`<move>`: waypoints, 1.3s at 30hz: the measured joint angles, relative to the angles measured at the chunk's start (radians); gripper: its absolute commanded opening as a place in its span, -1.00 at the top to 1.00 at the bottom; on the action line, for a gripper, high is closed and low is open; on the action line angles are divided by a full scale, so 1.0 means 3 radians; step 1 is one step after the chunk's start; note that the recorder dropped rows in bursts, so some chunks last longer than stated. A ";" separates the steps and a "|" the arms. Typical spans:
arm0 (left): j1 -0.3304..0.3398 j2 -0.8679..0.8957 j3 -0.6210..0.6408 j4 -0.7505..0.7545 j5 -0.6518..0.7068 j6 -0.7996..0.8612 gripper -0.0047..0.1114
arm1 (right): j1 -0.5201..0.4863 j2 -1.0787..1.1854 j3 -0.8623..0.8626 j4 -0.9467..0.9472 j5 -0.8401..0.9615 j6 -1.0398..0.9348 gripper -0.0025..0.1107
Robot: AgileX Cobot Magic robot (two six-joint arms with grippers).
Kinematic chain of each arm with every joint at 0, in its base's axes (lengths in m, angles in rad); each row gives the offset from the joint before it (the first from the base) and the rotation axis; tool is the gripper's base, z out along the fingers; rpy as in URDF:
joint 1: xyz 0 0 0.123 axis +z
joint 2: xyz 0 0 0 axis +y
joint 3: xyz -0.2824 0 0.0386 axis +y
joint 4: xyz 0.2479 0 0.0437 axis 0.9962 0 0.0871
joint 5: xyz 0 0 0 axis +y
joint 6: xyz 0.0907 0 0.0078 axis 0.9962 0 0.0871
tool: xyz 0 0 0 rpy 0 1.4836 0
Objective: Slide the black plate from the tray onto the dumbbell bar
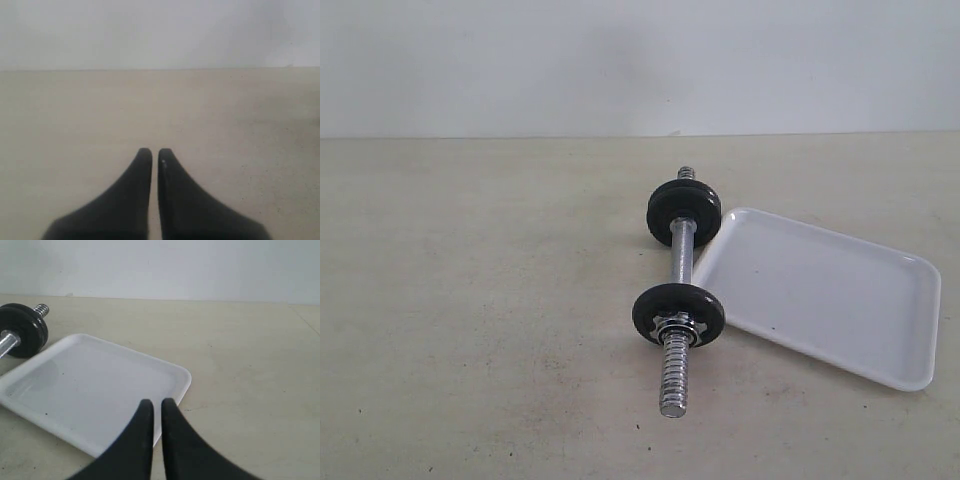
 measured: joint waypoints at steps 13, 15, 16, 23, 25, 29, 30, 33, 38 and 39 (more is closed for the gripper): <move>0.0000 0.0000 0.0000 0.0000 0.0000 0.0000 0.85 | 0.0000 0.0000 0.0000 0.0000 0.0000 0.0000 0.89; 0.0000 0.0000 0.0000 0.0000 0.0000 0.0000 0.85 | 0.0000 0.0000 0.0000 0.0000 -0.0035 0.0000 0.89; 0.0000 0.0000 0.0000 0.0000 0.0000 0.0000 0.85 | 0.0000 0.0000 0.0000 0.0000 -0.0064 0.0000 0.89; -0.0013 0.0000 0.0000 0.0000 0.0000 0.0000 0.85 | 0.0000 0.0000 0.0000 0.0000 -0.0112 0.0000 0.89; -0.0021 0.0000 0.0000 0.0000 0.0000 0.0000 0.85 | 0.0000 0.0000 0.0000 0.0000 -0.0112 0.0000 0.89; -0.0021 0.0000 0.0000 0.0000 0.0000 0.0000 0.85 | 0.0000 0.0000 0.0000 0.0000 -0.0112 0.0000 0.89; -0.0021 0.0000 0.0000 0.0000 0.0000 0.0000 0.85 | 0.0000 0.0000 0.0000 0.0000 -0.0112 0.0000 0.89; -0.0021 0.0000 0.0000 0.0000 0.0000 0.0000 0.85 | 0.0000 0.0000 0.0000 0.0000 -0.0112 0.0000 0.89; -0.0021 0.0000 0.0000 0.0000 0.0000 0.0000 0.85 | 0.0000 0.0000 0.0000 0.0000 -0.0112 0.0000 0.89; -0.0021 0.0000 0.0000 0.0000 0.0000 0.0000 0.85 | 0.0000 0.0000 0.0000 0.0000 -0.0112 0.0000 0.89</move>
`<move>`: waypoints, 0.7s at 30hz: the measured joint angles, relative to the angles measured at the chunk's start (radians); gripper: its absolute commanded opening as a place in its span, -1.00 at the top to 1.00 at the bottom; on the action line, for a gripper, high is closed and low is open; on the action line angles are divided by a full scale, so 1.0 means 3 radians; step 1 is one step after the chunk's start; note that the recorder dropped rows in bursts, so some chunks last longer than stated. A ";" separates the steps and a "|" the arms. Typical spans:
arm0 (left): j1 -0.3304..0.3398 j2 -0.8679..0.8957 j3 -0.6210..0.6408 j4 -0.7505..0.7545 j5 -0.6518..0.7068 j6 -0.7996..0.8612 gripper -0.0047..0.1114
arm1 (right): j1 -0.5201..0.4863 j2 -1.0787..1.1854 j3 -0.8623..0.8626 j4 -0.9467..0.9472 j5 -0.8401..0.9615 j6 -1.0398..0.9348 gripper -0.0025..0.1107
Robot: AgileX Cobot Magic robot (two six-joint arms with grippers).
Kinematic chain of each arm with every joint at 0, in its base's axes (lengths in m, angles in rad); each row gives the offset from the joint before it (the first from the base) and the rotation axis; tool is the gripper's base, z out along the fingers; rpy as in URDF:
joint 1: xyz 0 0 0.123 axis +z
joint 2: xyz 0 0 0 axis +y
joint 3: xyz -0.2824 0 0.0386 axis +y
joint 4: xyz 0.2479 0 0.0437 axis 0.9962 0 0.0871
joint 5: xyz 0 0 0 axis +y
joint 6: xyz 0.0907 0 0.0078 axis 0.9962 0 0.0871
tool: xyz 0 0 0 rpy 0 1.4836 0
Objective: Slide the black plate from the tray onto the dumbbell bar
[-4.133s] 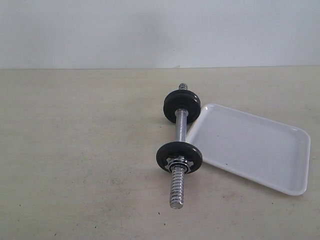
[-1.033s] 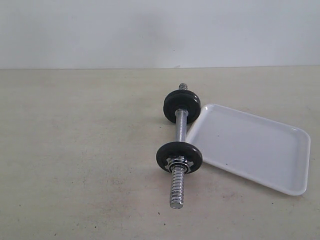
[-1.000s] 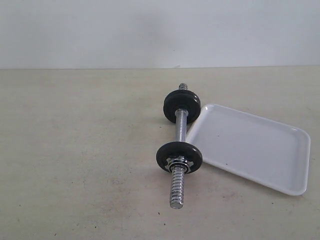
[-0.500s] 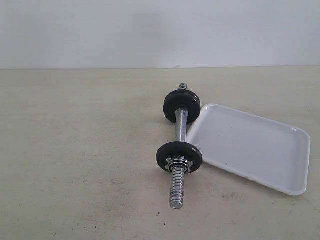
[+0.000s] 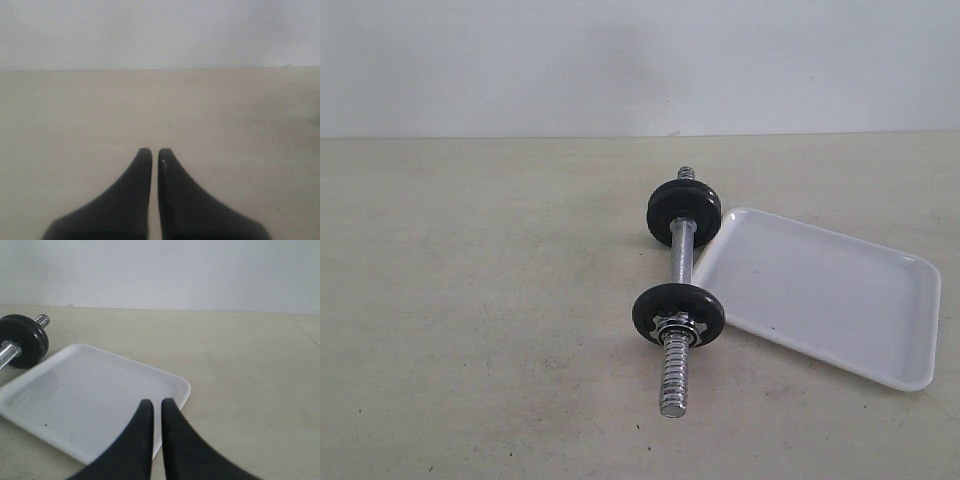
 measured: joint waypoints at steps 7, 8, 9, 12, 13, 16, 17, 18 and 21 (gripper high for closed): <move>-0.0059 0.0000 0.0000 0.0000 0.0007 0.0000 0.85 | 0.0000 0.0000 0.0000 0.0000 0.0000 0.0000 0.89; -0.0089 0.0000 0.0000 0.0000 0.0007 0.0000 0.85 | 0.0000 0.0000 0.0000 0.0000 0.0000 0.0000 0.89; -0.0122 0.0000 0.0000 0.0000 0.0007 0.0000 0.85 | 0.0000 0.0000 0.0000 0.0000 0.0000 0.0000 0.89; -0.0167 0.0000 0.0000 0.0000 0.0007 0.0000 0.85 | 0.0000 0.0000 0.0000 0.0000 0.0000 0.0000 0.89; -0.0167 0.0000 0.0000 0.0000 0.0007 0.0000 0.85 | 0.0000 0.0000 0.0000 0.0000 0.0000 0.0000 0.89; -0.0167 0.0000 0.0000 0.0000 0.0007 0.0000 0.85 | 0.0000 0.0000 0.0000 0.0000 0.0000 0.0000 0.89; -0.0159 0.0000 0.0000 0.0000 0.0007 0.0000 0.85 | 0.0000 0.0000 0.0000 0.0000 0.0000 0.0000 0.89; -0.0097 0.0000 0.0000 0.0000 0.0007 0.0000 0.85 | 0.0000 0.0000 0.0000 0.0000 0.0000 0.0000 0.89; -0.0051 0.0000 0.0000 0.0000 0.0007 0.0000 0.85 | 0.0000 0.0000 0.0000 0.0000 -0.0002 0.0000 0.89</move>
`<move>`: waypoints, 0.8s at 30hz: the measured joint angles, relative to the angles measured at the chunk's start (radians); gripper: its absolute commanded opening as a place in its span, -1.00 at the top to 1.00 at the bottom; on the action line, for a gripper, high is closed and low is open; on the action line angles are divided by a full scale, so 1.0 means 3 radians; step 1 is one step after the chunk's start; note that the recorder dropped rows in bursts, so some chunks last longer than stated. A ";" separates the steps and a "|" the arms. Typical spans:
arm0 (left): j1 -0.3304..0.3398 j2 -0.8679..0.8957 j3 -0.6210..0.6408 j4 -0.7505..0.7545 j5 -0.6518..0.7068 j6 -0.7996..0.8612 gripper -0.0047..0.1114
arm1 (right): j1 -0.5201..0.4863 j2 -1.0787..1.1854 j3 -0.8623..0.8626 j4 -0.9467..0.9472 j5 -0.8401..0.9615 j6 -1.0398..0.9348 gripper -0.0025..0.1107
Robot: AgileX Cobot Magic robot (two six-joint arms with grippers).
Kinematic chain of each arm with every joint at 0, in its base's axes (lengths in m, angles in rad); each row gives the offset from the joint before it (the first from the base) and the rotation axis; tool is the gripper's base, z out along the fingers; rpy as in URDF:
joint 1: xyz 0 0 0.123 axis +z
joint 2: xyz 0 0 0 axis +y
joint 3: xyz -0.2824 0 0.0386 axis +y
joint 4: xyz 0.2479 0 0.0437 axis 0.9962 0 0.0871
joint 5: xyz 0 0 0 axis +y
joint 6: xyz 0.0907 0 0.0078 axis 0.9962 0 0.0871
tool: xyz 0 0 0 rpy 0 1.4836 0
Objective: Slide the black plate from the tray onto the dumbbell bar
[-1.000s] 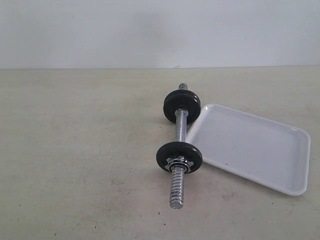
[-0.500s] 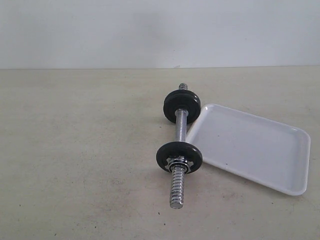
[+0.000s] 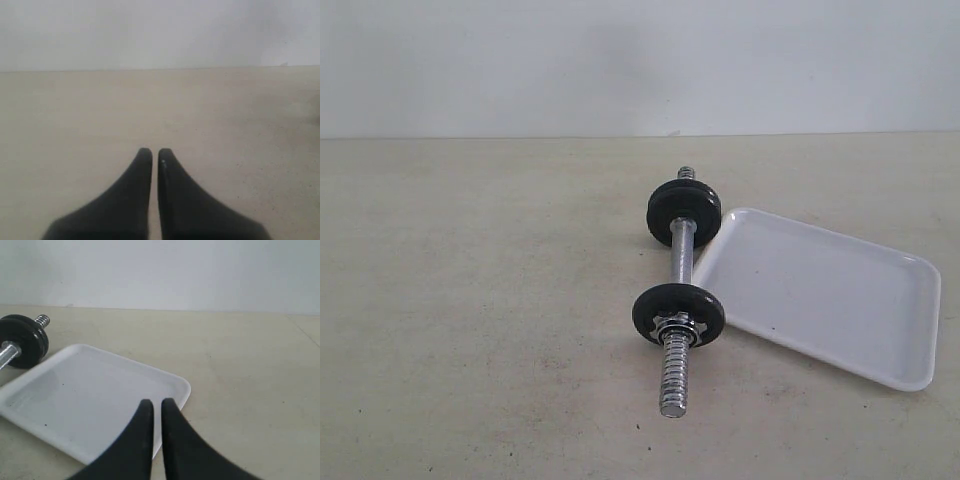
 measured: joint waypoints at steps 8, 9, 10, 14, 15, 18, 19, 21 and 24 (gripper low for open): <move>-0.0007 0.0000 0.0000 0.0000 0.0000 0.0000 0.85 | 0.0000 0.0000 0.0000 0.0000 0.0000 0.0000 0.89; -0.0049 0.0000 0.0000 0.0000 0.0000 0.0000 0.85 | 0.0000 0.0000 0.0000 0.0000 0.0000 0.0000 0.89; -0.0067 0.0000 0.0000 0.0000 0.0000 0.0000 0.85 | 0.0000 0.0000 0.0000 0.0000 0.0000 0.0000 0.89; -0.0094 0.0000 0.0000 0.0000 0.0000 0.0000 0.85 | 0.0000 0.0000 0.0000 0.0000 -0.0006 0.0000 0.89; -0.0094 0.0000 0.0000 0.0000 0.0000 0.0000 0.85 | 0.0000 0.0000 0.0000 0.0000 -0.0006 0.0000 0.89; -0.0094 0.0000 0.0000 0.0000 0.0000 0.0000 0.85 | 0.0000 0.0000 0.0000 0.0000 -0.0006 0.0000 0.89; -0.0094 0.0000 0.0000 0.0000 0.0000 0.0000 0.85 | 0.0000 0.0000 0.0000 0.0000 -0.0006 0.0000 0.89; -0.0094 0.0000 0.0000 0.0000 0.0000 0.0000 0.85 | 0.0000 0.0000 0.0000 0.0000 -0.0006 0.0000 0.89; -0.0094 0.0000 0.0000 0.0000 0.0000 0.0000 0.85 | 0.0000 0.0000 0.0000 0.0000 -0.0006 0.0000 0.89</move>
